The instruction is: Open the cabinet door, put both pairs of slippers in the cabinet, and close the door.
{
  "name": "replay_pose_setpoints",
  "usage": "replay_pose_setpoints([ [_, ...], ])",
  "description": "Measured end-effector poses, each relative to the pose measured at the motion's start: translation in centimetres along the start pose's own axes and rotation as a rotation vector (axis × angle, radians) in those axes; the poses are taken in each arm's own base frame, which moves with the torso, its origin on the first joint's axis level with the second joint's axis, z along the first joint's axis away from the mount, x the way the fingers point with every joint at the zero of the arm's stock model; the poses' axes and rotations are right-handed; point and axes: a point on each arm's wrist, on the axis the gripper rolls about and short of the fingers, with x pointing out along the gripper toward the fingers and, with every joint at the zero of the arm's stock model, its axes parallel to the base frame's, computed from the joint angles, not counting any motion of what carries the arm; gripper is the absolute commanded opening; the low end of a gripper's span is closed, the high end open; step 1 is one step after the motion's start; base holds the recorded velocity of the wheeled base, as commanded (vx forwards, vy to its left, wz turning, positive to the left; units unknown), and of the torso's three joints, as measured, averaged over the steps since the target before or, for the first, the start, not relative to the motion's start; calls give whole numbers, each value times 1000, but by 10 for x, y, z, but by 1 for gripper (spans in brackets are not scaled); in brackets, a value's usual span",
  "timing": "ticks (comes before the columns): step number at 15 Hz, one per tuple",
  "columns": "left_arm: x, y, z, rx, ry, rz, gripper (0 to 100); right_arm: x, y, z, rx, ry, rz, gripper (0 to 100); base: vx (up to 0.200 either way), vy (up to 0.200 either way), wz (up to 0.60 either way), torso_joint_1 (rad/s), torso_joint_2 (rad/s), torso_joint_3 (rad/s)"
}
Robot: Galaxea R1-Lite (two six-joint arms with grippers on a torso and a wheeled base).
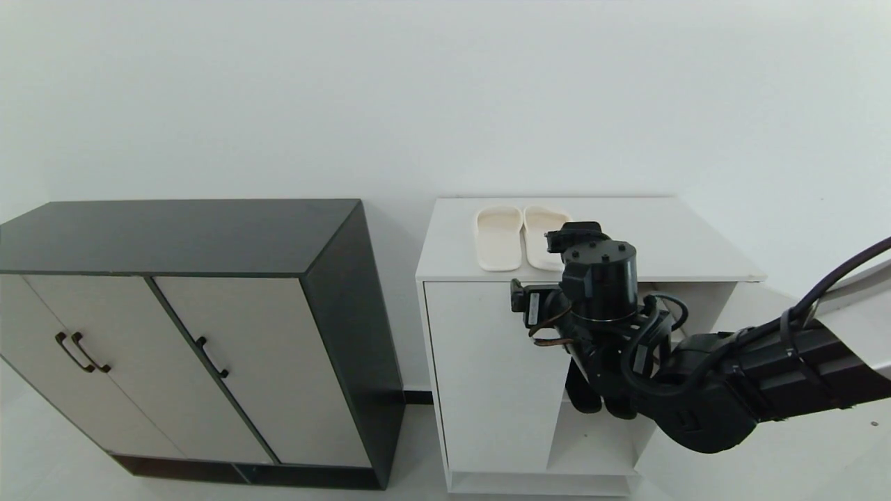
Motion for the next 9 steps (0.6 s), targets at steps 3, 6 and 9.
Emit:
replay_pose_setpoints([
  [3,0,0,0,2,0,0,0,2,1,-5,-7,7,-14,100,200,0,0,-6,-2,4],
  [6,0,0,0,2,0,0,0,5,0,-5,-7,7,-18,100,200,0,0,12,2,1],
  [9,0,0,0,2,0,-1,0,5,2,-5,-4,4,-15,100,200,0,0,4,1,5],
])
